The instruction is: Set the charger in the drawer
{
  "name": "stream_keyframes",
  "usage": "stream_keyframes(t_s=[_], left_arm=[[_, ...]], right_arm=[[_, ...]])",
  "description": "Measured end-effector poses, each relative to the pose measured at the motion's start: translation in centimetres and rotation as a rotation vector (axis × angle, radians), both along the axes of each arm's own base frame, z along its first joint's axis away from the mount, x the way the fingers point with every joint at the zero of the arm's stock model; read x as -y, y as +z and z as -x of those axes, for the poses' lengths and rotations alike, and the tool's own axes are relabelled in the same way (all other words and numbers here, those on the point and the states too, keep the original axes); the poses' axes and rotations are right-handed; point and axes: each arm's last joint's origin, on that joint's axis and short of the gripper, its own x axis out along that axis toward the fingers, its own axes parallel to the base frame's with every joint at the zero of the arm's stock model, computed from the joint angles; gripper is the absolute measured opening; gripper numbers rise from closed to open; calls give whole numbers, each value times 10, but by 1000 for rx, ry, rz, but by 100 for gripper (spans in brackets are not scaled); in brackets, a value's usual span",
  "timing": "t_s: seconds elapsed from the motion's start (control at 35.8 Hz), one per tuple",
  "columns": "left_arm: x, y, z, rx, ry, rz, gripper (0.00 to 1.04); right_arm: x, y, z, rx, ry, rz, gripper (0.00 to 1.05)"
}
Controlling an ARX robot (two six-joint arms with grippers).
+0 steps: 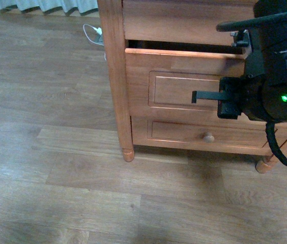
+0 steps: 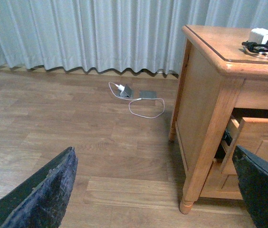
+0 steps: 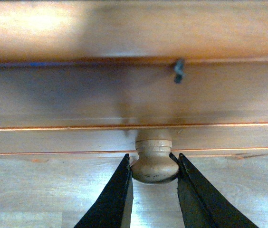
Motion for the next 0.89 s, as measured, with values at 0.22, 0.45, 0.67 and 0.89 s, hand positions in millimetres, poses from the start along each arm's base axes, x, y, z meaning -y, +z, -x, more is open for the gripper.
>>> stream_keyframes(t_s=[0.22, 0.45, 0.67, 0.89], left_arm=[[0, 0, 0, 0, 0, 0, 98], [0, 0, 0, 0, 0, 0, 98], [0, 0, 0, 0, 0, 0, 98], [0, 0, 0, 0, 0, 0, 98]], right_arm=[[14, 8, 46, -72, 53, -43, 21], [32, 17, 90, -86, 41, -55, 20], [48, 38, 120, -15, -42, -75, 25], [78, 82, 144, 88, -48, -148, 66]])
